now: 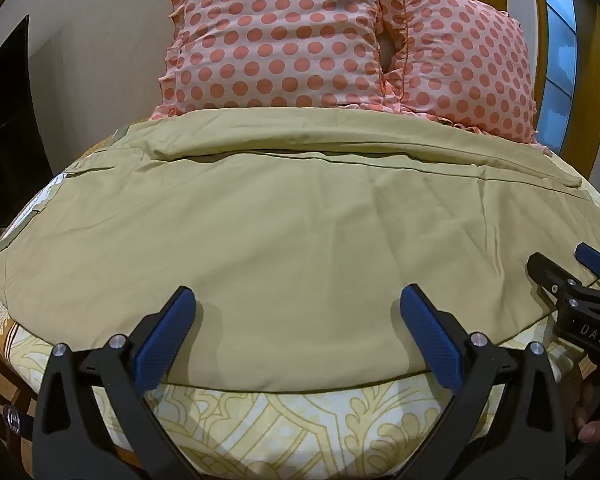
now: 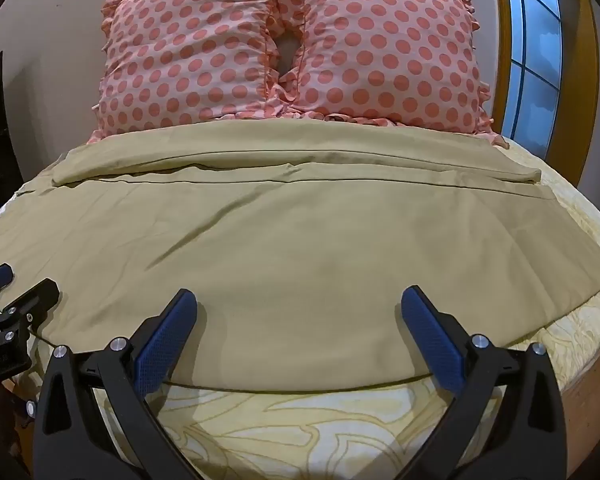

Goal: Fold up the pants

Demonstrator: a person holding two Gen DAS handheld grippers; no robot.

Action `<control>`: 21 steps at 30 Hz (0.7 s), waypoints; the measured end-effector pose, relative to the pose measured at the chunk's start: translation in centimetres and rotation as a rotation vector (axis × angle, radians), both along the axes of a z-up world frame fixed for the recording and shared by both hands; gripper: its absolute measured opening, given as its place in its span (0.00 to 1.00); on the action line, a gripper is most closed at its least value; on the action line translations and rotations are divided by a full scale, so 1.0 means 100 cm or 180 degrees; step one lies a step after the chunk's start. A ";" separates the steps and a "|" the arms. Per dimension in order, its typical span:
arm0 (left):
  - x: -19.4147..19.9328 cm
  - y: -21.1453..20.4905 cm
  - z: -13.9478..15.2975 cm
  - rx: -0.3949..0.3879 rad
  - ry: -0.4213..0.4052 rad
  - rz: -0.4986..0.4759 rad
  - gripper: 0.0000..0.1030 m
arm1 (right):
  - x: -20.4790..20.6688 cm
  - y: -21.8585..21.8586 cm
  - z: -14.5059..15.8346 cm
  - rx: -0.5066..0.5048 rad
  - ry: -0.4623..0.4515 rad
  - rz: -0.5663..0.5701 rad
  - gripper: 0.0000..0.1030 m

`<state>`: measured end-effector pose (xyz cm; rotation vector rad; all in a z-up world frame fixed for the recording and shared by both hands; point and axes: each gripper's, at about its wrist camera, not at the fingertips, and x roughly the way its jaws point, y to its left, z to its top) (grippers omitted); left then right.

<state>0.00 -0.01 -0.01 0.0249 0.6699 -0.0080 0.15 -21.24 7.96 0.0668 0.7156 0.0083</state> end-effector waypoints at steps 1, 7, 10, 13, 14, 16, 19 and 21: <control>0.000 0.000 0.000 0.0000 0.0000 -0.0001 0.98 | 0.000 0.000 0.000 0.0003 0.0000 0.0000 0.99; 0.001 -0.001 0.001 0.0001 0.0001 0.0004 0.98 | 0.000 0.001 0.000 0.0001 -0.0002 0.0000 0.99; 0.000 0.000 0.000 0.0001 -0.0016 0.0000 0.98 | 0.000 0.001 0.000 0.0000 -0.0003 0.0001 0.99; 0.000 0.000 0.000 0.0000 -0.0015 0.0001 0.98 | 0.000 0.001 0.000 0.0002 -0.0002 0.0001 0.99; 0.000 0.000 0.000 0.0001 -0.0016 0.0000 0.98 | 0.000 0.001 0.000 0.0000 -0.0006 0.0000 0.99; 0.000 0.000 0.000 0.0000 -0.0013 0.0000 0.98 | 0.000 0.001 0.001 0.0001 -0.0007 0.0000 0.99; 0.000 0.000 0.000 0.0000 -0.0017 0.0000 0.98 | 0.000 0.001 0.001 0.0000 -0.0009 0.0000 0.99; 0.000 0.000 0.000 0.0001 -0.0017 0.0000 0.98 | 0.000 0.001 0.001 0.0000 -0.0011 0.0000 0.99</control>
